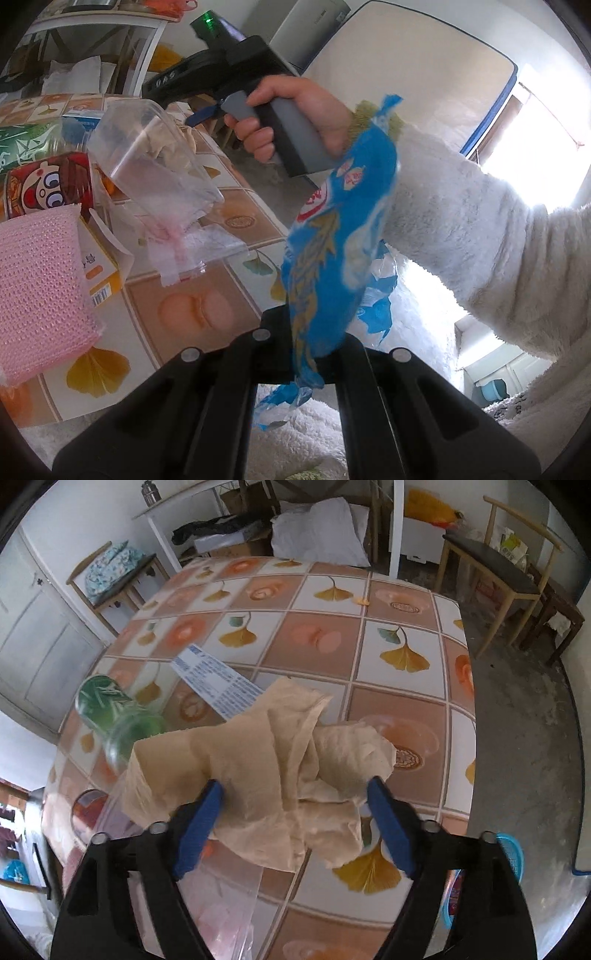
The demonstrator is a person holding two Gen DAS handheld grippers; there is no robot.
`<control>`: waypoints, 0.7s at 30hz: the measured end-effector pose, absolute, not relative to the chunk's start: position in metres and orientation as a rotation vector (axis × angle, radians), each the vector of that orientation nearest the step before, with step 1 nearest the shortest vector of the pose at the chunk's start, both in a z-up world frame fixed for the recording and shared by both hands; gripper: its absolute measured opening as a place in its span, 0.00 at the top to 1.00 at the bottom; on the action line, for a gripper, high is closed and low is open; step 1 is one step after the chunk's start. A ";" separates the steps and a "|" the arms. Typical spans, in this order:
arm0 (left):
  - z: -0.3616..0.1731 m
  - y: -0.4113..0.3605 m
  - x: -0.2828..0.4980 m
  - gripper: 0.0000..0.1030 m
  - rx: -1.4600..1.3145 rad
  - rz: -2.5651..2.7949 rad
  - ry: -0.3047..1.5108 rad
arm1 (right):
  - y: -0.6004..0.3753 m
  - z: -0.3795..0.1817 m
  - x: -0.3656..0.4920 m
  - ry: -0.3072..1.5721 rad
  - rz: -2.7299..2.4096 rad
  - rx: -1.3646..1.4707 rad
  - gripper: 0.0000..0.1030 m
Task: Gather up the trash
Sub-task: 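Grasp the tan paper towels with the right gripper while the left gripper holds the blue bag, then carry both items to the wastebasket and release the blue bag from the left gripper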
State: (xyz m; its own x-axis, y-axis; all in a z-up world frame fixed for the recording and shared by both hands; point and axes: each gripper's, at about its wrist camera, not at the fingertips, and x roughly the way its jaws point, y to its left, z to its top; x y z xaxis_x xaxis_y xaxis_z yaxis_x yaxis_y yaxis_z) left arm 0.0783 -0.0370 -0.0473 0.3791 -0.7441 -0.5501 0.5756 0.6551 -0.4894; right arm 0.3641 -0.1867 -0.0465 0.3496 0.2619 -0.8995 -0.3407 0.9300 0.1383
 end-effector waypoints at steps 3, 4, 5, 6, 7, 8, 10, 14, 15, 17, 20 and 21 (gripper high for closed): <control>-0.047 -0.038 0.077 1.00 -0.232 -0.861 0.823 | -0.190 -0.049 0.364 1.168 0.394 -0.053 0.62; -0.047 -0.038 0.077 1.00 -0.233 -0.863 0.823 | -0.191 -0.049 0.362 1.168 0.389 -0.056 0.72; -0.047 -0.039 0.078 1.00 -0.233 -0.863 0.823 | -0.192 -0.049 0.361 1.168 0.390 -0.054 0.79; -0.047 -0.040 0.082 1.00 -0.234 -0.863 0.824 | -0.193 -0.048 0.360 1.166 0.394 -0.045 0.82; -0.047 -0.040 0.081 1.00 -0.234 -0.864 0.824 | -0.195 -0.046 0.357 1.156 0.390 -0.037 0.87; -0.048 -0.041 0.082 1.00 -0.233 -0.862 0.824 | -0.197 -0.044 0.356 1.149 0.386 -0.035 0.88; -0.048 -0.042 0.082 1.00 -0.233 -0.860 0.822 | -0.203 -0.037 0.350 1.126 0.383 -0.021 0.90; -0.045 -0.044 0.081 1.00 -0.227 -0.853 0.817 | -0.218 -0.018 0.338 1.080 0.372 0.003 0.91; -0.045 -0.046 0.079 1.00 -0.223 -0.852 0.816 | -0.223 -0.012 0.334 1.065 0.369 0.006 0.91; -0.043 -0.047 0.076 1.00 -0.217 -0.849 0.813 | -0.234 0.001 0.326 1.032 0.358 0.016 0.92; -0.040 -0.051 0.072 1.00 -0.213 -0.846 0.809 | -0.256 0.020 0.310 0.983 0.342 0.048 0.92; -0.039 -0.052 0.070 1.00 -0.212 -0.846 0.807 | -0.263 0.025 0.305 0.969 0.338 0.059 0.92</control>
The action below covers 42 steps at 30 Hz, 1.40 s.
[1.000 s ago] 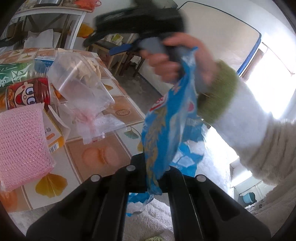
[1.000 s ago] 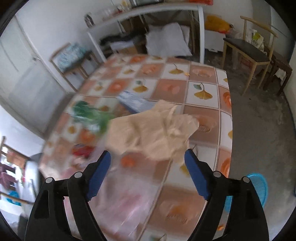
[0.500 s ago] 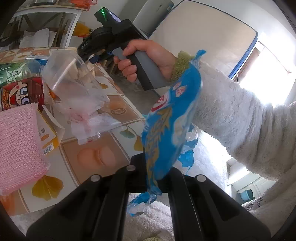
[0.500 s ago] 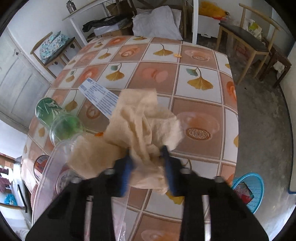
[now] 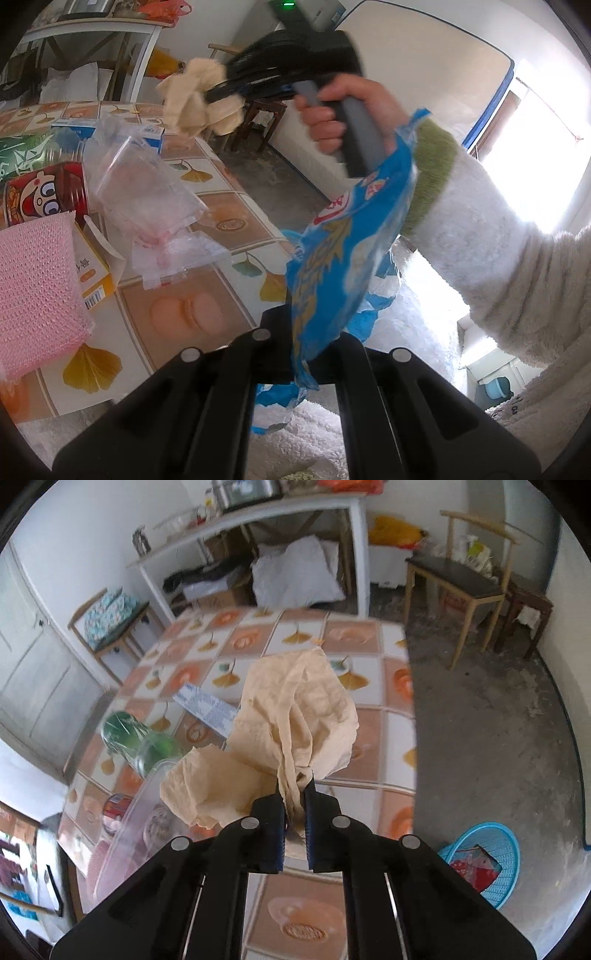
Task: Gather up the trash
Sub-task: 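Carry both items to the wastebasket and release the blue bag from the left gripper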
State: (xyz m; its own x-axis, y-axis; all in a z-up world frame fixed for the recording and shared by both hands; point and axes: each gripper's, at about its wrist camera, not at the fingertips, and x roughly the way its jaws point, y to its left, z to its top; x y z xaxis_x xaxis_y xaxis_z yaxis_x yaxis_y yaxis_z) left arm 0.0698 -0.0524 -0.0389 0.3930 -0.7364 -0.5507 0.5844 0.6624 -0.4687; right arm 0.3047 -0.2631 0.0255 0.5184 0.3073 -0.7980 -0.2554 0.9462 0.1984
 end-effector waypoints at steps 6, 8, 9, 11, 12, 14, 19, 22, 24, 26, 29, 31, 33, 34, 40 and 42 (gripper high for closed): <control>-0.031 -0.066 0.067 1.00 -0.203 -0.846 0.801 | -0.313 0.061 0.258 0.873 0.306 0.116 0.92; -0.028 -0.071 0.068 1.00 -0.208 -0.855 0.804 | -0.329 0.071 0.242 0.845 0.295 0.133 0.92; -0.025 -0.074 0.069 1.00 -0.205 -0.857 0.804 | -0.340 0.077 0.230 0.825 0.286 0.144 0.92; -0.021 -0.082 0.071 1.00 -0.195 -0.862 0.803 | -0.355 0.085 0.213 0.798 0.275 0.157 0.92; -0.018 -0.087 0.073 1.00 -0.189 -0.865 0.802 | -0.364 0.088 0.203 0.784 0.265 0.166 0.92; -0.013 -0.097 0.077 1.00 -0.182 -0.873 0.804 | -0.380 0.090 0.186 0.772 0.254 0.182 0.92; 0.004 -0.131 0.088 1.00 -0.161 -0.906 0.810 | -0.421 0.078 0.145 0.759 0.207 0.249 0.92; 0.011 -0.155 0.098 1.00 -0.140 -0.925 0.811 | -0.453 0.065 0.125 0.754 0.142 0.302 0.92; 0.014 -0.174 0.110 1.00 -0.139 -0.940 0.826 | -0.475 0.055 0.113 0.752 0.081 0.335 0.92; 0.016 -0.191 0.122 1.00 -0.134 -0.952 0.848 | -0.496 0.047 0.101 0.749 0.036 0.382 0.92; 0.016 -0.227 0.144 1.00 -0.115 -0.967 0.896 | -0.526 0.033 0.083 0.738 -0.032 0.444 0.92; 0.015 -0.255 0.159 1.00 -0.087 -0.974 0.921 | -0.541 0.022 0.073 0.733 -0.064 0.482 0.92; 0.012 -0.282 0.172 1.00 -0.063 -0.975 0.947 | -0.561 0.007 0.063 0.732 -0.104 0.531 0.92; 0.010 -0.294 0.179 1.00 -0.051 -0.970 0.960 | -0.565 0.002 0.061 0.731 -0.116 0.543 0.92; -0.011 -0.376 0.219 1.00 0.039 -0.935 1.020 | -0.616 -0.042 0.043 0.724 -0.209 0.664 0.92; -0.026 -0.403 0.230 1.00 0.086 -0.913 1.047 | -0.627 -0.058 0.042 0.731 -0.227 0.694 0.92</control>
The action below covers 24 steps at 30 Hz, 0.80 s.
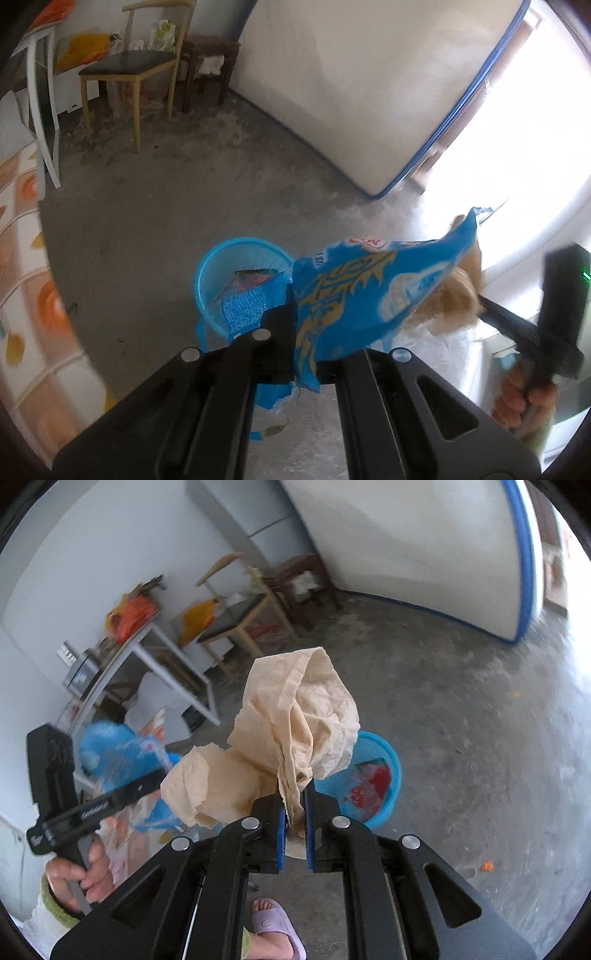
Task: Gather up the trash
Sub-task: 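Carry both items to the wastebasket and release the blue bag from the left gripper, then release the tan paper towels into the wastebasket with the right gripper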
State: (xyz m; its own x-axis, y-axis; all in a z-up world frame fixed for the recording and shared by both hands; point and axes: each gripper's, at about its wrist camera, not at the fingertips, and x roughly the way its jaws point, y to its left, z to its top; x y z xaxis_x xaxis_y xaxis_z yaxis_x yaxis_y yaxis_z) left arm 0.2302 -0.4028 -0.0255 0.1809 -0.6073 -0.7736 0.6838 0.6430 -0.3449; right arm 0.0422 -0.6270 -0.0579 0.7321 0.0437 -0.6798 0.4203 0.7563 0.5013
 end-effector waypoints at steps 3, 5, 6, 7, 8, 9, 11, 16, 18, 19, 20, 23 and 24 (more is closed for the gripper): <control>-0.054 -0.439 0.248 1.00 0.147 -0.873 1.105 | -0.639 -0.083 0.043 0.747 -0.250 0.733 0.92; -0.077 -0.456 0.260 1.00 0.178 -0.843 1.144 | -0.645 -0.102 0.046 0.756 -0.263 0.767 0.92; -0.086 -0.465 0.265 1.00 0.196 -0.828 1.158 | -0.647 -0.111 0.048 0.759 -0.267 0.788 0.92; -0.096 -0.472 0.271 1.00 0.210 -0.810 1.172 | -0.647 -0.117 0.048 0.760 -0.269 0.802 0.92; -0.109 -0.480 0.278 1.00 0.220 -0.787 1.193 | -0.647 -0.128 0.049 0.763 -0.275 0.826 0.92; -0.121 -0.488 0.285 1.00 0.229 -0.768 1.217 | -0.647 -0.136 0.047 0.766 -0.280 0.842 0.92; -0.141 -0.501 0.296 1.00 0.257 -0.732 1.238 | -0.649 -0.151 0.042 0.773 -0.282 0.875 0.92; -0.170 -0.515 0.311 0.71 0.270 -0.676 1.287 | -0.644 -0.179 0.042 0.820 -0.298 0.911 0.92; -0.171 -0.515 0.313 0.54 0.255 -0.687 1.285 | -0.643 -0.188 0.041 0.838 -0.306 0.919 0.92; -0.170 -0.516 0.313 0.52 0.264 -0.689 1.276 | -0.643 -0.193 0.040 0.845 -0.312 0.924 0.92; -0.168 -0.511 0.309 0.48 0.271 -0.684 1.270 | -0.644 -0.195 0.040 0.848 -0.315 0.926 0.92; -0.159 -0.505 0.309 0.47 0.240 -0.679 1.250 | -0.646 -0.201 0.041 0.851 -0.318 0.931 0.92; -0.154 -0.502 0.309 0.46 0.230 -0.674 1.245 | -0.646 -0.201 0.042 0.853 -0.315 0.929 0.92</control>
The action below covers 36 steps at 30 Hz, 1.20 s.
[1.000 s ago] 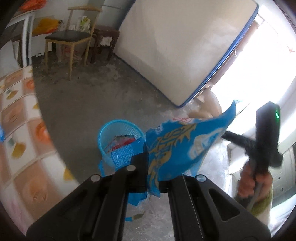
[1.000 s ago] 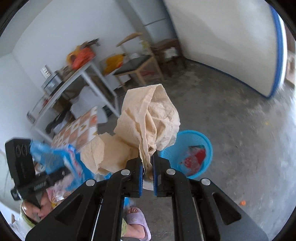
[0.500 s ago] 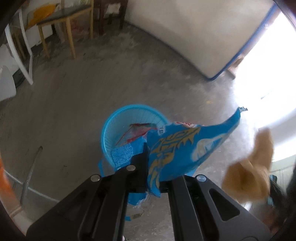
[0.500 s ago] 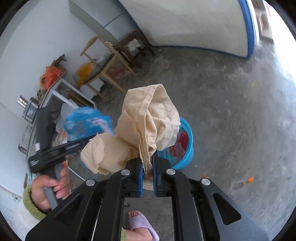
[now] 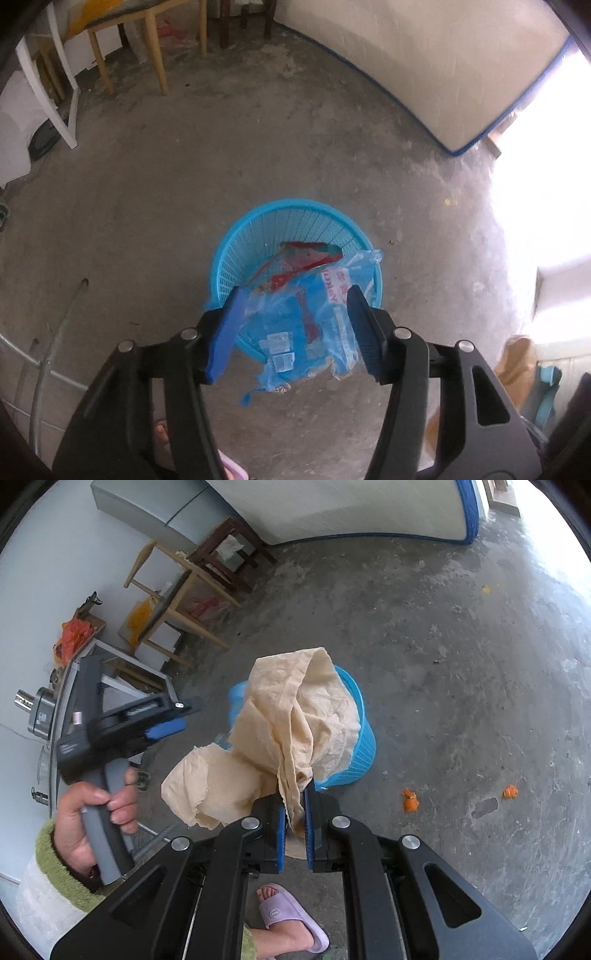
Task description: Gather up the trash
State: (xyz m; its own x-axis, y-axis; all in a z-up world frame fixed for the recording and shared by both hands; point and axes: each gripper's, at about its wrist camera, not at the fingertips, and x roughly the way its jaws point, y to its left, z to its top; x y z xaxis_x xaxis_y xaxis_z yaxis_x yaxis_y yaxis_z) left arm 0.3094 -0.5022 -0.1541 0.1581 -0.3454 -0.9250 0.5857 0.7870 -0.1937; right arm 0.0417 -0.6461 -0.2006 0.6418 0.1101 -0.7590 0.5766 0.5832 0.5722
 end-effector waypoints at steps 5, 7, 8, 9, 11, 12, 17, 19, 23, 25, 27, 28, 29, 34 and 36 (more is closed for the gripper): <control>-0.109 -0.480 0.313 0.44 0.164 -0.679 1.186 | -0.641 -0.199 0.075 0.883 -0.280 0.876 0.92; -0.076 -0.465 0.307 0.42 0.143 -0.695 1.136 | -0.640 -0.203 0.090 0.908 -0.268 0.858 0.92; -0.059 -0.455 0.301 0.40 0.136 -0.702 1.113 | -0.638 -0.208 0.105 0.932 -0.261 0.843 0.92; -0.044 -0.445 0.297 0.38 0.127 -0.711 1.091 | -0.637 -0.215 0.119 0.957 -0.263 0.825 0.92; -0.011 -0.418 0.281 0.35 0.114 -0.729 1.043 | -0.634 -0.230 0.148 1.013 -0.262 0.796 0.92; 0.003 -0.406 0.274 0.32 0.117 -0.738 1.018 | -0.631 -0.241 0.166 1.050 -0.262 0.781 0.92; 0.058 -0.336 0.235 0.25 0.140 -0.716 0.902 | -0.621 -0.308 0.237 1.240 -0.247 0.757 0.49; 0.068 -0.306 0.221 0.23 0.133 -0.714 0.885 | -0.621 -0.332 0.251 1.290 -0.270 0.749 0.40; 0.079 -0.232 0.191 0.20 0.090 -0.666 0.843 | -0.631 -0.335 0.238 1.248 -0.310 0.813 0.40; 0.077 -0.197 0.178 0.19 0.067 -0.637 0.819 | -0.636 -0.322 0.225 1.216 -0.323 0.799 0.40; 0.071 -0.158 0.165 0.19 0.038 -0.579 0.808 | -0.639 -0.306 0.213 1.191 -0.342 0.752 0.40; 0.069 -0.144 0.162 0.19 0.025 -0.565 0.807 | -0.639 -0.300 0.208 1.181 -0.346 0.736 0.40; 0.067 -0.127 0.156 0.19 0.001 -0.548 0.803 | -0.640 -0.287 0.198 1.162 -0.345 0.716 0.40; 0.069 -0.064 0.127 0.18 -0.080 -0.515 0.752 | -0.626 -0.227 0.164 1.087 -0.334 0.608 0.40; 0.075 -0.045 0.119 0.15 -0.076 -0.500 0.713 | -0.616 -0.205 0.153 1.054 -0.316 0.569 0.35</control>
